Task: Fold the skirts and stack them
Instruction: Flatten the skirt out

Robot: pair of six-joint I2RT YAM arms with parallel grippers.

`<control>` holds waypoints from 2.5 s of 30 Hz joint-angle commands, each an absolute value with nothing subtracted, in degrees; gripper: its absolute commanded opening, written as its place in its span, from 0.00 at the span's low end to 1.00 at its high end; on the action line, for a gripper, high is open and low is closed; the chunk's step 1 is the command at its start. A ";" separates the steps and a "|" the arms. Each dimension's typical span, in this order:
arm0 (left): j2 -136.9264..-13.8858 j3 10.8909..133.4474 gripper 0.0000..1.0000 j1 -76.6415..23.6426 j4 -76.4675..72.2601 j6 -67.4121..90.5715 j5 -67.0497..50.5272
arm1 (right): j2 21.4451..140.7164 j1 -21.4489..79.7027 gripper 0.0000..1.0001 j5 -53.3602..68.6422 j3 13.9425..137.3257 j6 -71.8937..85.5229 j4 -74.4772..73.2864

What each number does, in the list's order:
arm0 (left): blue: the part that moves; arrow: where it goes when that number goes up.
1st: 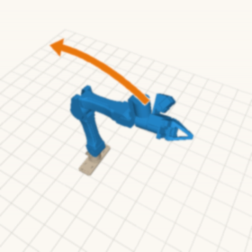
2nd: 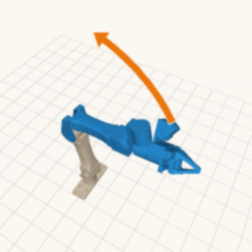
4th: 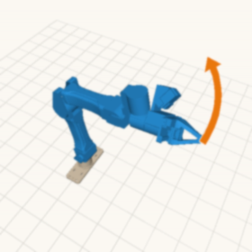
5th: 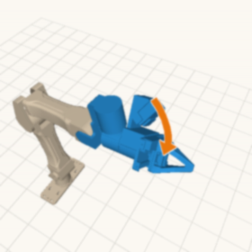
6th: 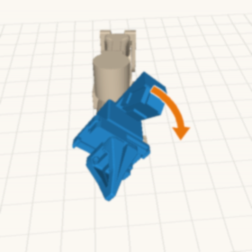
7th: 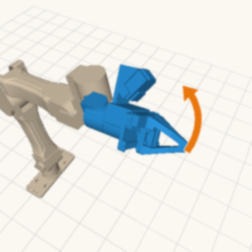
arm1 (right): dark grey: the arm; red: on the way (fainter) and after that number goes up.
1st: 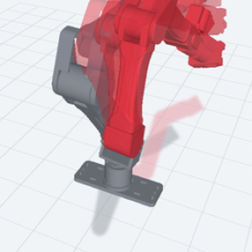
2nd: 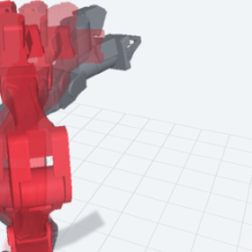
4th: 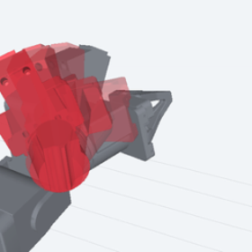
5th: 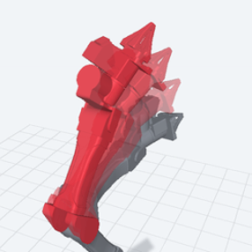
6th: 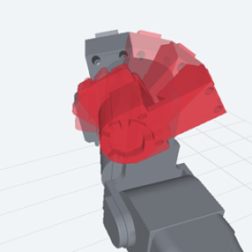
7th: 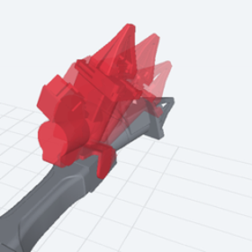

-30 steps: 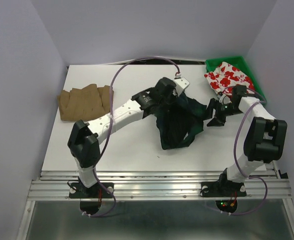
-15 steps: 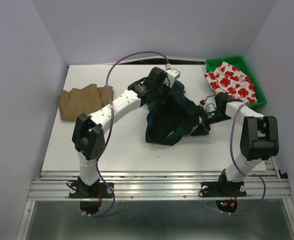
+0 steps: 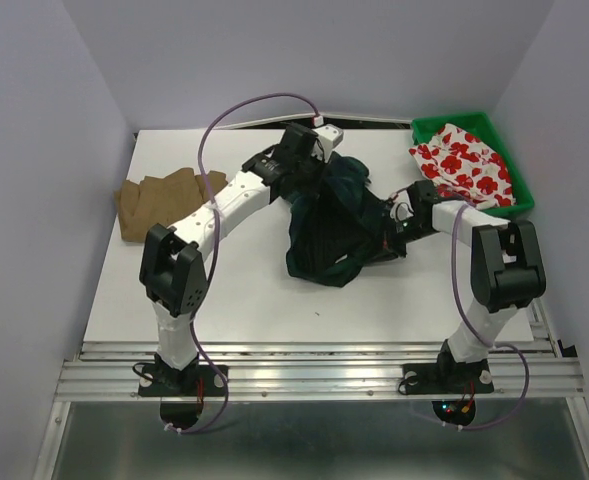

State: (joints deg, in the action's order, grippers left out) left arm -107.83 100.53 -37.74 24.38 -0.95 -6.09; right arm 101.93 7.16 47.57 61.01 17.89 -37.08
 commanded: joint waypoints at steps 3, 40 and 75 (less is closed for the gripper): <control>-98.80 97.57 0.00 -33.40 22.50 -0.35 -9.66 | 96.68 2.83 0.01 28.41 70.74 15.92 -36.30; -100.02 72.42 0.00 -30.06 16.26 9.84 -44.30 | 87.37 9.23 0.69 31.19 70.76 -0.18 -46.50; -87.11 67.15 0.00 -19.07 17.14 5.28 -33.67 | 83.15 0.79 0.01 26.29 57.92 2.47 -29.88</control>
State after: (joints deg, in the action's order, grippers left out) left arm -93.69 67.13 -20.03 16.64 9.28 -37.56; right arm 87.55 1.17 30.22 58.63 8.93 -29.17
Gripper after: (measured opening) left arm 0.048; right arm 0.032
